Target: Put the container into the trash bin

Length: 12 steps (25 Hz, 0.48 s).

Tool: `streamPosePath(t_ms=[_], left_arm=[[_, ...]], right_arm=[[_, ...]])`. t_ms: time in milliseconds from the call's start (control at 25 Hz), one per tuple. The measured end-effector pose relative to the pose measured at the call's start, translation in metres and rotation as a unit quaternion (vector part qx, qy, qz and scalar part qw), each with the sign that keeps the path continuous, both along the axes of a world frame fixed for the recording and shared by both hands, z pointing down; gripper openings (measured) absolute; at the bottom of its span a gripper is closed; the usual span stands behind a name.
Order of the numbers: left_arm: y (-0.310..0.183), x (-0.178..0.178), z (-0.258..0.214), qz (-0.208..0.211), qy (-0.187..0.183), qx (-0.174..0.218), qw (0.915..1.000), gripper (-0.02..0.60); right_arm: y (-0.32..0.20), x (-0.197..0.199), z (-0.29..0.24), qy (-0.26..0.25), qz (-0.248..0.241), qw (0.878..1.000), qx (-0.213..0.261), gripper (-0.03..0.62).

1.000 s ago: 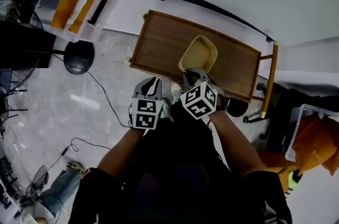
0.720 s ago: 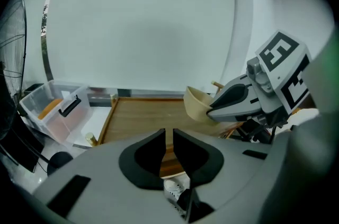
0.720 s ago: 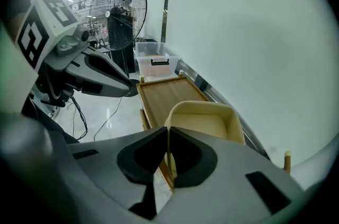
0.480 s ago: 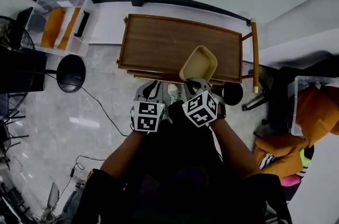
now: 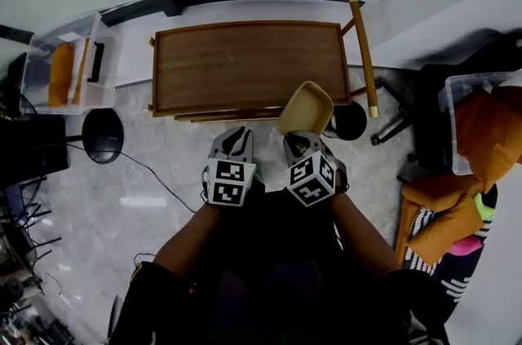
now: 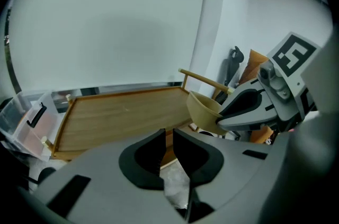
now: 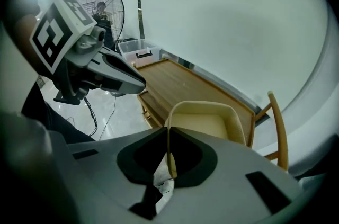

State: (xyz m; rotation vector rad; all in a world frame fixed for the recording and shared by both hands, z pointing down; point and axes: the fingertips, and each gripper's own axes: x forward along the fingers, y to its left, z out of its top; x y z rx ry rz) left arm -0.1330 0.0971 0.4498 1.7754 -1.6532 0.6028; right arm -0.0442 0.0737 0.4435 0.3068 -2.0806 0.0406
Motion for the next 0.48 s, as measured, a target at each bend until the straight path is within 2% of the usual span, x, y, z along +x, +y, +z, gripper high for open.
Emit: streamPosePath(t_ms=[480], left_arm=[[-0.065, 0.149, 0.033, 0.092, 0.010, -0.040, 0.9949, 0.043]], right_arm=[[-0.019, 0.153, 0.049, 0.024, 0.046, 0.996, -0.069, 0.033]])
